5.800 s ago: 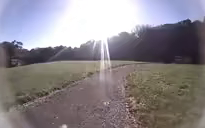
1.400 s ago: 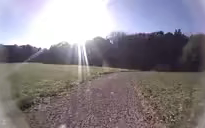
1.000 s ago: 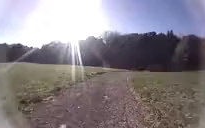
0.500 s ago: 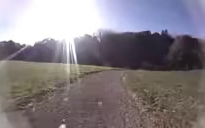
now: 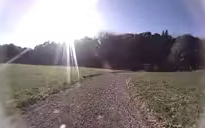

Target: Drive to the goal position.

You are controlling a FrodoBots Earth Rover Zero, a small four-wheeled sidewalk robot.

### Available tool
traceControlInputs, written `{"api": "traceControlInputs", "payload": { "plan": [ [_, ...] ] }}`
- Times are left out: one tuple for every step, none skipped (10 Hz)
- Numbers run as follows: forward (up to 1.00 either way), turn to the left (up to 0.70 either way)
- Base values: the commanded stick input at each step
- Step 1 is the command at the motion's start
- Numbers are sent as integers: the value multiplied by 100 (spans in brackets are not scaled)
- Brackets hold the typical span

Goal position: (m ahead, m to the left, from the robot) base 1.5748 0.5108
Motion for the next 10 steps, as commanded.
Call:
{"api": "traceControlInputs", "payload": {
  "plan": [
    [70,0],
    [70,0],
    [70,0],
    [70,0],
    [70,0],
    [69,0],
    [68,0],
    [5,0],
    [5,0],
    [4,0]
  ]
}}
